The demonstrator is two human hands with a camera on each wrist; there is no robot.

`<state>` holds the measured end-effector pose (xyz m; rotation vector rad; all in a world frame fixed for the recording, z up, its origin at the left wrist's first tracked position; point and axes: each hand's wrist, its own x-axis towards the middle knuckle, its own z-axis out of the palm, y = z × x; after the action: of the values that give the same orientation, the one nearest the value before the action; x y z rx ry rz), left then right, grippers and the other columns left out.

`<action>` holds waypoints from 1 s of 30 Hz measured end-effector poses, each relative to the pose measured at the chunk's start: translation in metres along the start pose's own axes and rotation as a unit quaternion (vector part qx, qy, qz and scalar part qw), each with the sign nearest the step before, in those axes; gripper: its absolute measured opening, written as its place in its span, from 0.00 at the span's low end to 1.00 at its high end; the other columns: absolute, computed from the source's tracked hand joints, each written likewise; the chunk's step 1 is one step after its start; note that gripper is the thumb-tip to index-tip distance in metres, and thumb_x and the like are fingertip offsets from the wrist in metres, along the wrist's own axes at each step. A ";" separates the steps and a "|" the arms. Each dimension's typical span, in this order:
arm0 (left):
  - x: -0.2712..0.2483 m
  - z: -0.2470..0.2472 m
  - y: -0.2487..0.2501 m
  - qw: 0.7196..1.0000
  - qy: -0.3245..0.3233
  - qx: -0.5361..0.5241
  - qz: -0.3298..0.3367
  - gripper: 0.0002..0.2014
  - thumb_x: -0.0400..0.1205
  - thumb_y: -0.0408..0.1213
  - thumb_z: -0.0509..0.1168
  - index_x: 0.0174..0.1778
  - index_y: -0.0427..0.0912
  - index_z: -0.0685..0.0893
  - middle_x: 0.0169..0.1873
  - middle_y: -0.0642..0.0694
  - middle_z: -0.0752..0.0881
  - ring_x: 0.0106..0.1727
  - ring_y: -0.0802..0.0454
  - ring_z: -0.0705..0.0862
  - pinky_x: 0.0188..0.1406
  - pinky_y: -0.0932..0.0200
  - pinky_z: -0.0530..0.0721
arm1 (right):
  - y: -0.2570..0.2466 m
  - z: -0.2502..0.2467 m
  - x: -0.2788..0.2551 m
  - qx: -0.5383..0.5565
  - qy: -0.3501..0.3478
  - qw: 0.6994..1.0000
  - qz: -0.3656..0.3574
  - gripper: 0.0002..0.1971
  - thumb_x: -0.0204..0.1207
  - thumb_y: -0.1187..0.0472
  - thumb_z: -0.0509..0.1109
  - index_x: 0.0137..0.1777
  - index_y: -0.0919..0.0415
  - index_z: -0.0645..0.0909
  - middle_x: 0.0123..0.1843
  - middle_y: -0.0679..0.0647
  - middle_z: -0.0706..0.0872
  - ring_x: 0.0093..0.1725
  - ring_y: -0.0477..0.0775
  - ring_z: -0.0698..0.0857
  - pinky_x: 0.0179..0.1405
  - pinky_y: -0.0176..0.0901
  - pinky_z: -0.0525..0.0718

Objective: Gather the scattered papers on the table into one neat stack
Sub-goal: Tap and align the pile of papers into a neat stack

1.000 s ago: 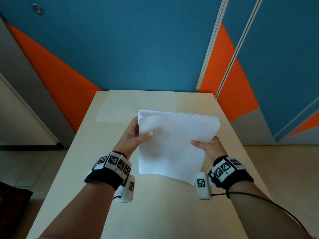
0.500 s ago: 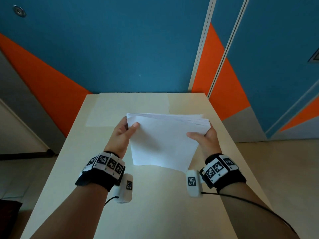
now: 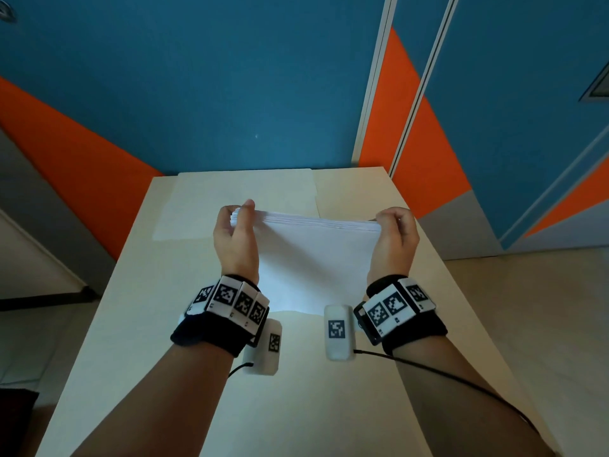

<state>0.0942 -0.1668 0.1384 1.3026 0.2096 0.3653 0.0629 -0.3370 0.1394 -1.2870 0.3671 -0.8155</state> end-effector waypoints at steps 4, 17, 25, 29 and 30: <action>0.003 -0.006 -0.003 0.999 -0.042 0.024 0.024 0.14 0.74 0.55 0.65 0.31 0.51 0.74 0.27 0.50 0.73 0.32 0.52 0.70 0.34 0.59 0.69 | 0.001 0.000 0.003 -0.029 -0.017 0.999 -0.019 0.12 0.79 0.61 0.65 0.33 0.55 0.73 0.29 0.48 0.71 0.26 0.36 0.70 0.30 0.25 0.70; 0.031 -0.059 -0.069 0.930 -0.264 0.191 -0.170 0.26 0.60 0.48 0.82 0.46 0.37 0.83 0.40 0.39 0.87 0.44 0.47 0.87 0.57 0.40 0.84 | 0.050 -0.048 0.002 -0.234 -0.288 0.907 0.201 0.11 0.66 0.73 0.77 0.45 0.58 0.84 0.43 0.46 0.88 0.38 0.35 0.86 0.50 0.37 0.85; 0.045 -0.058 -0.048 0.964 -0.231 0.051 -0.120 0.08 0.71 0.27 0.71 0.37 0.45 0.90 0.32 0.54 0.92 0.35 0.59 0.90 0.35 0.66 0.86 | 0.047 -0.022 0.009 -0.170 -0.331 0.914 0.163 0.14 0.72 0.66 0.73 0.55 0.51 0.81 0.51 0.39 0.88 0.51 0.36 0.87 0.52 0.30 0.84; 0.055 -0.071 -0.051 0.977 -0.159 0.040 -0.139 0.06 0.75 0.27 0.69 0.41 0.43 0.86 0.26 0.55 0.90 0.29 0.61 0.88 0.33 0.65 0.85 | 0.064 -0.015 -0.010 -0.184 -0.396 0.866 0.242 0.15 0.73 0.64 0.71 0.58 0.50 0.79 0.55 0.44 0.86 0.56 0.42 0.85 0.61 0.41 0.82; 0.058 -0.074 -0.052 0.978 -0.145 0.041 -0.146 0.07 0.76 0.27 0.68 0.42 0.44 0.86 0.27 0.56 0.91 0.30 0.61 0.88 0.35 0.64 0.84 | 0.068 -0.014 -0.016 -0.184 -0.394 0.864 0.252 0.14 0.74 0.64 0.70 0.58 0.52 0.79 0.54 0.44 0.86 0.53 0.41 0.86 0.60 0.41 0.82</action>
<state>0.1293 -0.0898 0.0724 1.3674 0.1671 -0.0844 0.0653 -0.3320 0.0681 -1.6604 0.1757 0.2711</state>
